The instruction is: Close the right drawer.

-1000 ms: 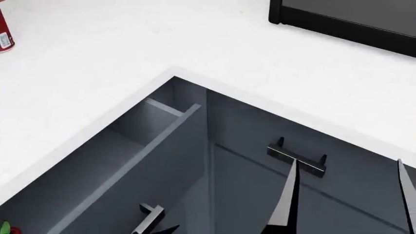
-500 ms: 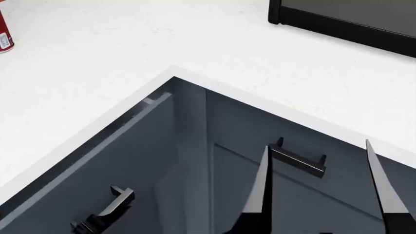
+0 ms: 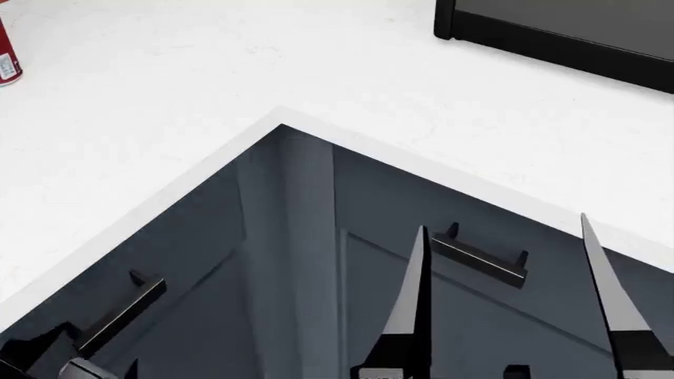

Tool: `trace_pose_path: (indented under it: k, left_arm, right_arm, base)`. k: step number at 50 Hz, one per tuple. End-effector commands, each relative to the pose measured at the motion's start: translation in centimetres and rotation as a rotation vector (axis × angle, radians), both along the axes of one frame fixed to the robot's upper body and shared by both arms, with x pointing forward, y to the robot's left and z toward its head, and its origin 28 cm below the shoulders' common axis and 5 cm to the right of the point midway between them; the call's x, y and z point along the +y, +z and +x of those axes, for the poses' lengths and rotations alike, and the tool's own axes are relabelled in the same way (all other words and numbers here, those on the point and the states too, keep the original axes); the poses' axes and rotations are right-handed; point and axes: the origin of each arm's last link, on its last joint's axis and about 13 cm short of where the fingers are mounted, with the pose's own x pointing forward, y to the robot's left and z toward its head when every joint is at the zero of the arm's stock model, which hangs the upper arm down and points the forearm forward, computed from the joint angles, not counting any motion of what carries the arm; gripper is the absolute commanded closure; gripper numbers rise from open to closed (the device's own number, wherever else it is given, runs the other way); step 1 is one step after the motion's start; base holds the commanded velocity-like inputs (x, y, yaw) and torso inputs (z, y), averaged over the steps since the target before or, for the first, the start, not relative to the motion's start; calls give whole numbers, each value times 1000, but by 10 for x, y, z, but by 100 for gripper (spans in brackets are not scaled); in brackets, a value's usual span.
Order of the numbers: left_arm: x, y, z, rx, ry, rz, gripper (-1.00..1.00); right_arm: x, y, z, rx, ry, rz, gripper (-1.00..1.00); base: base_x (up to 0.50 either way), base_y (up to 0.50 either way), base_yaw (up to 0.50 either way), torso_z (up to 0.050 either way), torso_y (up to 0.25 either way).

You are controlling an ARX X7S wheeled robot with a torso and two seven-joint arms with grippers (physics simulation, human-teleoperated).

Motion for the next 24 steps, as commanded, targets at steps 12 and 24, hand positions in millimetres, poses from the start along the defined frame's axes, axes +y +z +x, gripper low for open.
trace_pose_path:
  k: [12,24]
  left_arm:
    - [86,-6,-45,74,378,94,-100]
    - [84,-7,-44,73,368,98,-100]
  right_arm:
    - [1,-2,2,4,4,-2,-100]
    - [2,1,1,-4,11,-2,-100]
  base:
    - [0,0,5,0,0]
    - [5,1,8,0,0]
